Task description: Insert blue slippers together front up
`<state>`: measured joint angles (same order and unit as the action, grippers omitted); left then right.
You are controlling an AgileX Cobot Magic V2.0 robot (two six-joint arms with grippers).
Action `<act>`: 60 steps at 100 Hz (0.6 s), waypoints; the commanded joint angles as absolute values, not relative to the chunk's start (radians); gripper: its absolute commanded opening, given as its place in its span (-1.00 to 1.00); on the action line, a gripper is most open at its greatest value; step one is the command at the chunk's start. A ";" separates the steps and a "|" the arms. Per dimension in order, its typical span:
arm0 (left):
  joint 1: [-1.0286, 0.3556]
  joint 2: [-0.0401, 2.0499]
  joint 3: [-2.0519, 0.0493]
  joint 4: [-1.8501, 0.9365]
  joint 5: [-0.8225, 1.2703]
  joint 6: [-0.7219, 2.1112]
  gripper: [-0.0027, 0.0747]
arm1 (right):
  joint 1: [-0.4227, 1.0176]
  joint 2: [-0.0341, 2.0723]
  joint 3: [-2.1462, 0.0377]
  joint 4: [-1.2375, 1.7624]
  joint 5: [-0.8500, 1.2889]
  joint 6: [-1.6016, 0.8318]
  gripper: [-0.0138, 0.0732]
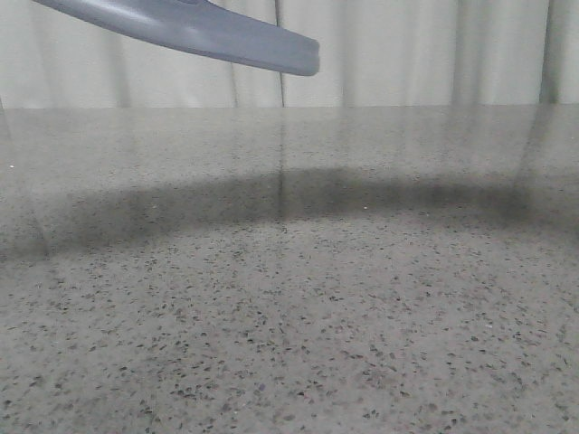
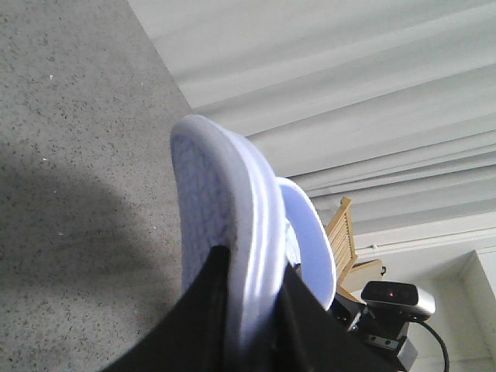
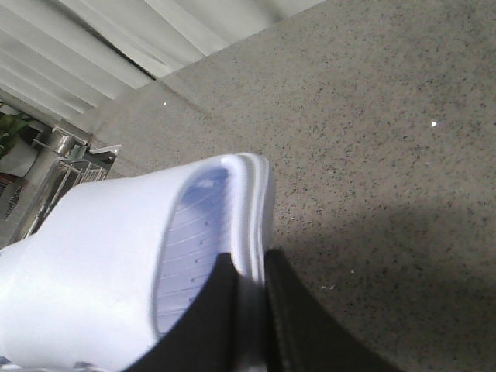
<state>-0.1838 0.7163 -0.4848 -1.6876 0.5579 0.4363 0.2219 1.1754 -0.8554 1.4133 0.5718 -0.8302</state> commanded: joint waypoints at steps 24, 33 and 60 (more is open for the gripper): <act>-0.208 0.718 -0.514 -1.735 0.646 0.424 -0.89 | 0.245 1.151 -0.888 1.300 0.556 -0.869 -0.41; -0.208 0.718 -0.514 -1.737 0.645 0.424 -0.89 | 0.245 1.151 -0.888 1.269 0.523 -0.869 -0.18; -0.208 0.718 -0.514 -1.737 0.617 0.424 -0.89 | 0.245 1.124 -0.888 1.237 0.457 -0.871 0.09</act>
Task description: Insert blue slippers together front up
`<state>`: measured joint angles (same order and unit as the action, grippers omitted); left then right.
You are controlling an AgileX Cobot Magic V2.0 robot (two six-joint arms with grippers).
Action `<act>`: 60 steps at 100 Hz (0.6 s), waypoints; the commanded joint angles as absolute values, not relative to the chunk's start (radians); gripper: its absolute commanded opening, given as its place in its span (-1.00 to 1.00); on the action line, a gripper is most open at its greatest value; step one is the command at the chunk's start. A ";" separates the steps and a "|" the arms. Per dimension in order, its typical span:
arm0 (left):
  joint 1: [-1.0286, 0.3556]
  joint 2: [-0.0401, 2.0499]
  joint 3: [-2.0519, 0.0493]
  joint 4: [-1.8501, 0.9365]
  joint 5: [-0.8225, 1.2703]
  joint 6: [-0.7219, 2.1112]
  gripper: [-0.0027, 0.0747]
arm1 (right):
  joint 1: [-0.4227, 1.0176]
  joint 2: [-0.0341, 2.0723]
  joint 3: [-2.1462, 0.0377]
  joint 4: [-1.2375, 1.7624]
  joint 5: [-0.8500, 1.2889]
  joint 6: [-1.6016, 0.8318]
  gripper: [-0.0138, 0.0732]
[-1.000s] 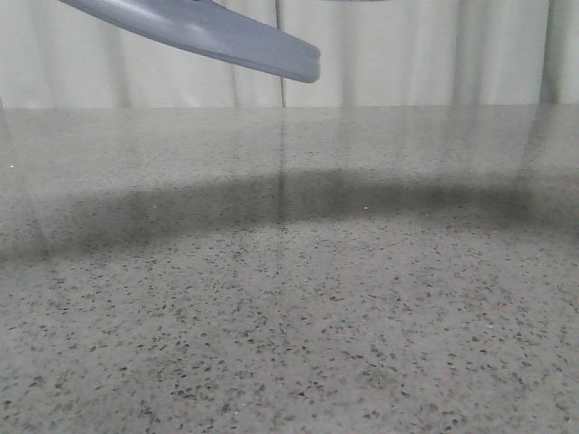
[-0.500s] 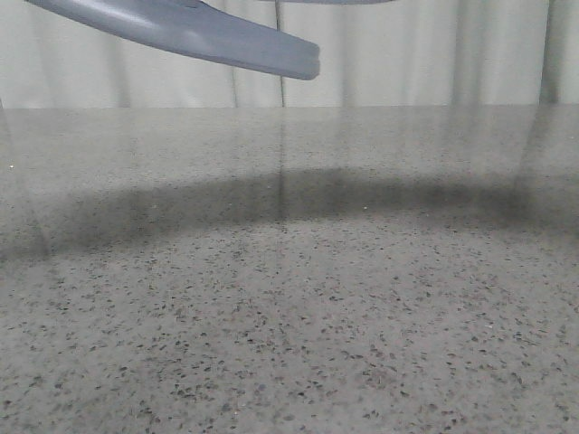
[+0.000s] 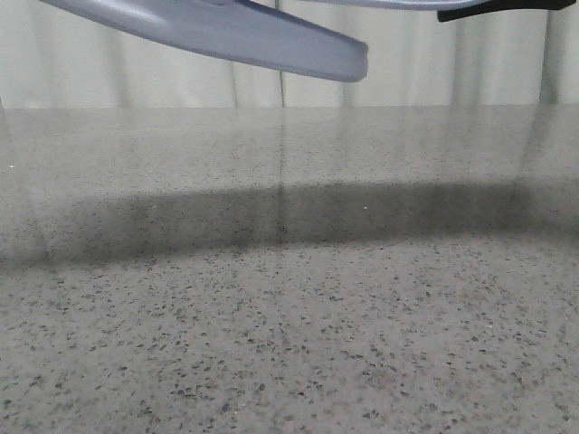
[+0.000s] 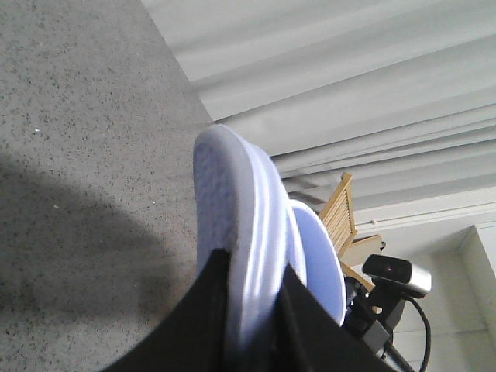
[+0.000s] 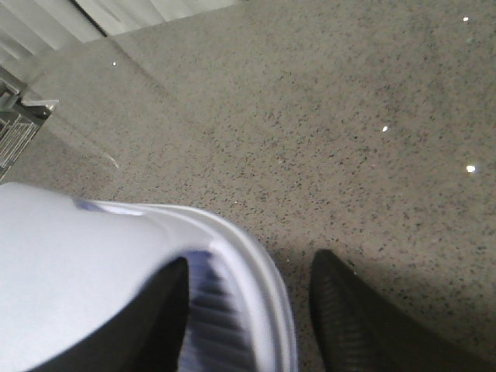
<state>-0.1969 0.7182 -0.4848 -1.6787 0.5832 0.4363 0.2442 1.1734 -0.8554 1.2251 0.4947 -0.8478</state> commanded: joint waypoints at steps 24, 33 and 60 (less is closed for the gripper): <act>-0.208 0.744 -0.509 -1.735 0.591 0.424 -0.89 | 0.245 0.985 -0.888 1.116 0.336 -0.871 0.09; -0.208 0.775 -0.509 -1.735 0.593 0.424 -0.89 | 0.245 0.925 -0.888 1.054 0.313 -0.871 0.09; -0.208 0.856 -0.509 -1.729 0.597 0.448 -0.89 | 0.245 0.788 -0.888 0.927 0.277 -0.871 0.09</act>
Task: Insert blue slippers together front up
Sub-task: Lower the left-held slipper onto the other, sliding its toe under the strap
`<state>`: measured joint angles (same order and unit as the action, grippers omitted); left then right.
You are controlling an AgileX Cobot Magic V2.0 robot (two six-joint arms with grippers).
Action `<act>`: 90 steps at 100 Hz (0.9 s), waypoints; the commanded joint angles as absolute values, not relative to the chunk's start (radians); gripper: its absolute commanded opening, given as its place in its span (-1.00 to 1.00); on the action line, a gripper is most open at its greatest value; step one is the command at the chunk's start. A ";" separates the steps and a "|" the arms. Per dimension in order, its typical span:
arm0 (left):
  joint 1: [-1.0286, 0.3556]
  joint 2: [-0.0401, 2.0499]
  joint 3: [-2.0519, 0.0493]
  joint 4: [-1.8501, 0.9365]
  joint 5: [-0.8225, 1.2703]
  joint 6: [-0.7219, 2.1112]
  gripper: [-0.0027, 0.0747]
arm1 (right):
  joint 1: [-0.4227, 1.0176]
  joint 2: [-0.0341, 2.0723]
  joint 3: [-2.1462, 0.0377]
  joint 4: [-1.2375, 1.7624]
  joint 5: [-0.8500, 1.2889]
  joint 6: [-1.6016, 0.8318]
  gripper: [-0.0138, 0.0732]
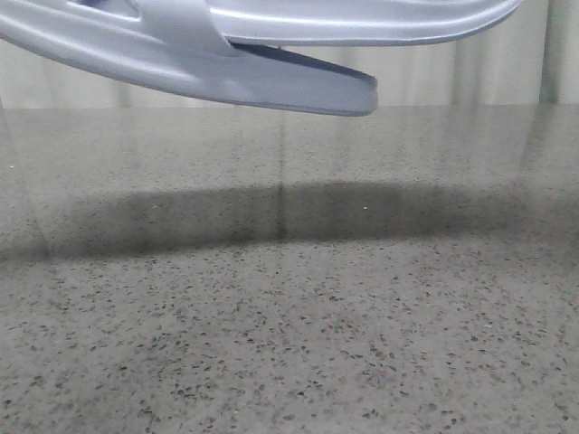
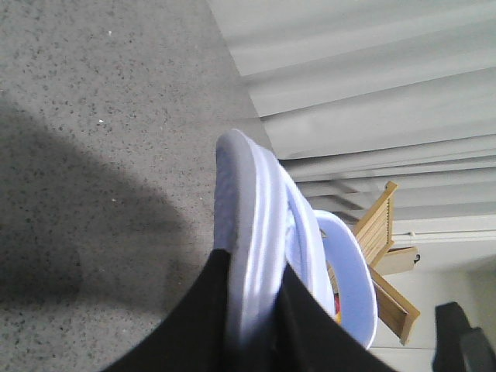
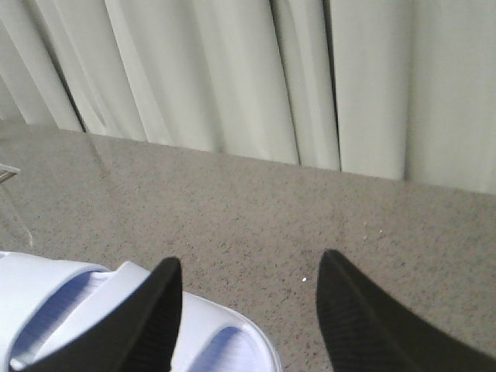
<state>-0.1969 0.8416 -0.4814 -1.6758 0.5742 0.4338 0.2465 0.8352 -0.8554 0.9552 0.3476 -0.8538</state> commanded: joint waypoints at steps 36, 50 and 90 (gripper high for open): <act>-0.208 0.950 -0.509 -1.741 0.629 0.511 -0.89 | 0.244 0.745 -0.888 0.920 0.276 -0.871 0.09; -0.208 0.997 -0.509 -1.793 0.630 0.558 -0.89 | 0.244 0.745 -0.888 0.920 0.286 -0.871 0.09; -0.208 1.158 -0.511 -1.861 0.692 0.658 -0.89 | 0.244 0.745 -0.888 0.920 0.317 -0.871 0.09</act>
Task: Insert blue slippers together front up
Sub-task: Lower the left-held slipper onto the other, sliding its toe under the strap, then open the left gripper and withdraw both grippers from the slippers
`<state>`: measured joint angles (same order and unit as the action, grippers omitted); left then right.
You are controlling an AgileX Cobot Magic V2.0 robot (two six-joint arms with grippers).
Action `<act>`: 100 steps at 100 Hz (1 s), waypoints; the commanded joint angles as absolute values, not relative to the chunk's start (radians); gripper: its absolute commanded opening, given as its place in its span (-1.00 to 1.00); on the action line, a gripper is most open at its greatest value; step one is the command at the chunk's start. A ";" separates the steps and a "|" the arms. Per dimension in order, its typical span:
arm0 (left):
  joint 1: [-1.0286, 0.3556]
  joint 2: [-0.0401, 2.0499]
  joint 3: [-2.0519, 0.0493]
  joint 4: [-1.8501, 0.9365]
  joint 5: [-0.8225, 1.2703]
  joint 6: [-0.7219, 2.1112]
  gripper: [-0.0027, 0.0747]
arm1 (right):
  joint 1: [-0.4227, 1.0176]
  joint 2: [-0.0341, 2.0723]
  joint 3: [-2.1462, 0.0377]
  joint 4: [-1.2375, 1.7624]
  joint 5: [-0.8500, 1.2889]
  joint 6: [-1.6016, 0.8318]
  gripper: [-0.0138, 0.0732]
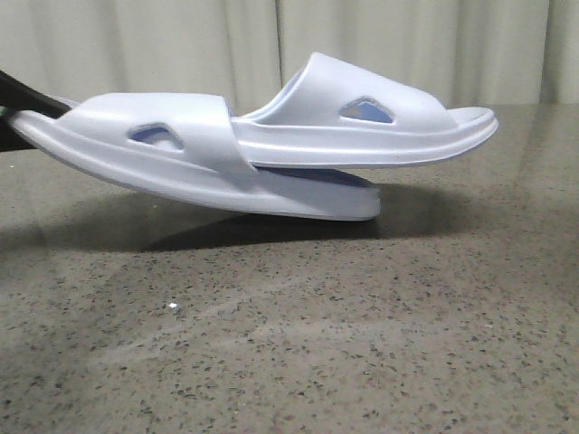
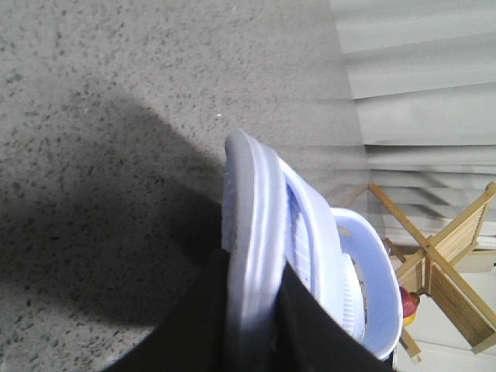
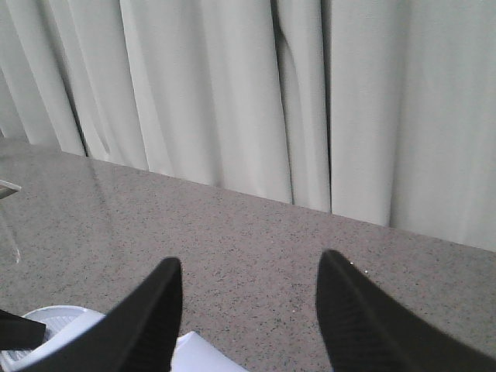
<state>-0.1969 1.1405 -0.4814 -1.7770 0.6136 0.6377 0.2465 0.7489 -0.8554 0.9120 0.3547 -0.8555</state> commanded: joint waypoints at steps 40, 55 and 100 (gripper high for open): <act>-0.208 1.225 -0.511 -1.861 0.710 0.723 -0.89 | 0.244 0.745 -0.888 0.920 0.327 -0.871 0.09; -0.208 1.224 -0.511 -1.861 0.710 0.741 -0.88 | 0.244 0.745 -0.888 0.920 0.327 -0.871 0.09; -0.208 1.224 -0.511 -1.861 0.684 0.772 0.05 | 0.244 0.745 -0.888 0.920 0.347 -0.871 0.09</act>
